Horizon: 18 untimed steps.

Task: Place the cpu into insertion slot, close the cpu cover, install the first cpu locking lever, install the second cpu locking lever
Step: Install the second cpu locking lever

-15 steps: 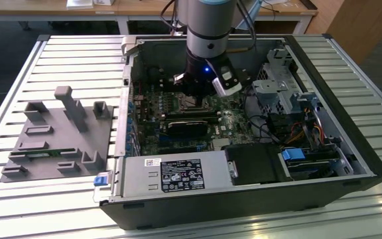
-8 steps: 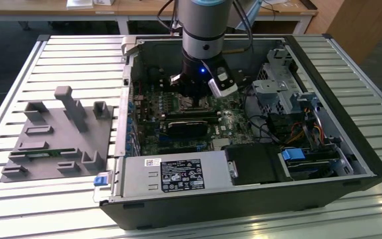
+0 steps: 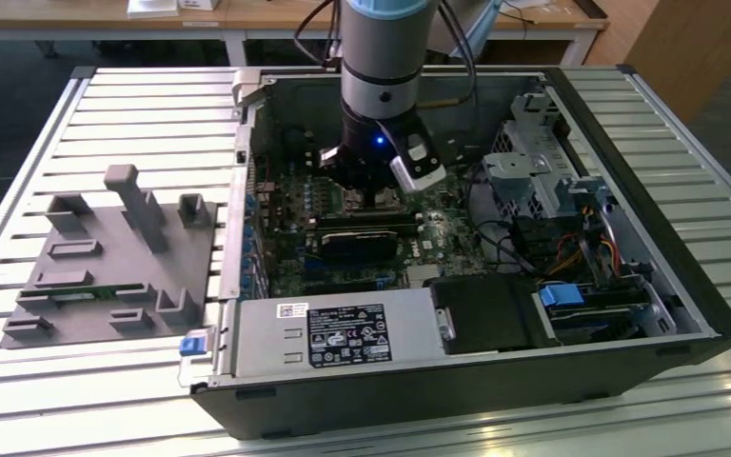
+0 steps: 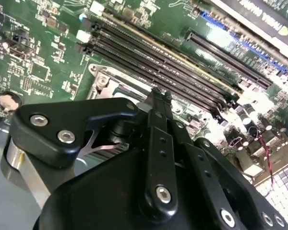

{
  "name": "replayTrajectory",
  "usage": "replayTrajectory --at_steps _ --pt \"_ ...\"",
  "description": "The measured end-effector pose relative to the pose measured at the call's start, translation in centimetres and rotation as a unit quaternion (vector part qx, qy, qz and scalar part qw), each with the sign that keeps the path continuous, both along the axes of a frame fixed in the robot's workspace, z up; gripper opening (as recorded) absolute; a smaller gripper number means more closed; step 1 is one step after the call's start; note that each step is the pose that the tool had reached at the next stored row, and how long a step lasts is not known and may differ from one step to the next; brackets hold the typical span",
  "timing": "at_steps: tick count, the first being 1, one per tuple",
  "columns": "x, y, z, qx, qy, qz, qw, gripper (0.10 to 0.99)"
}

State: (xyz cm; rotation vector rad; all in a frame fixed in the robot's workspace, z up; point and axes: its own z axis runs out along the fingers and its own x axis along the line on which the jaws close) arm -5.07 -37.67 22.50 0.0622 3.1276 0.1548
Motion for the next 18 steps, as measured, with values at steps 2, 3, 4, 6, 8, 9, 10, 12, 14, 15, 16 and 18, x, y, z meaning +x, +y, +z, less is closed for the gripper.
replayTrajectory --at_steps 2,3,4,6,8,9,10,12,14,15,16,18 --pt "-0.22 -0.08 -0.06 0.0001 0.0000 0.000 1.0000 0.106" --pt "-0.39 -0.10 -0.09 0.0002 0.0000 0.000 1.0000 0.106" --pt "-0.58 -0.11 -0.13 0.0003 0.0000 0.000 1.0000 0.106" --pt "-0.94 -0.13 -0.21 0.0003 0.0000 0.000 1.0000 0.106" --pt "-1.19 -0.14 -0.34 0.0003 -0.0001 0.000 1.0000 0.106" --pt "-1.25 -0.15 -0.43 0.0003 0.0000 0.000 1.0000 0.106" --pt "-1.26 -0.15 -0.56 0.0003 0.0000 0.000 1.0000 0.106" --pt "-1.27 -0.15 -0.85 0.0003 0.0002 0.000 1.0000 0.106" --pt "-1.34 -0.25 -0.92 0.0033 0.0003 0.000 1.0000 0.106" --pt "-1.40 -0.36 -0.94 0.0064 0.0002 0.000 1.0000 0.106" --pt "-1.46 -0.50 -0.94 0.0094 0.0002 0.000 1.0000 0.106" --pt "-1.63 -0.72 -0.95 0.0138 0.0002 0.000 0.9999 0.106"
